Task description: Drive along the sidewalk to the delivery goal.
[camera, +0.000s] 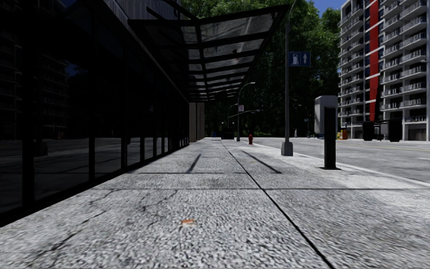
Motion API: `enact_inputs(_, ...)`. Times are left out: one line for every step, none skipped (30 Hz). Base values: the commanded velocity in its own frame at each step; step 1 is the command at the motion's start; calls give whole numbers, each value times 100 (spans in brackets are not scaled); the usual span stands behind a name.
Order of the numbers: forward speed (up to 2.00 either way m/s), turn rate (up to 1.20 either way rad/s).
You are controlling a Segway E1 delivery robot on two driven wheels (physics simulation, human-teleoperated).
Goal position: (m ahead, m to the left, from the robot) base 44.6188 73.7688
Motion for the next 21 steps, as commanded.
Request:
enact_inputs(193, 0)
enact_inputs(193, 0)
enact_inputs(193, 0)
enact_inputs(193, 0)
enact_inputs(193, 0)
enact_inputs(193, 0)
enact_inputs(193, 0)
enact_inputs(193, 0)
enact_inputs(193, 0)
enact_inputs(193, 0)
enact_inputs(193, 0)
enact_inputs(193, 0)
enact_inputs(193, 0)
enact_inputs(193, 0)
enact_inputs(193, 0)
enact_inputs(193, 0)
enact_inputs(193, 0)
enact_inputs(193, 0)
enact_inputs(193, 0)
enact_inputs(193, 0)
enact_inputs(193, 0)
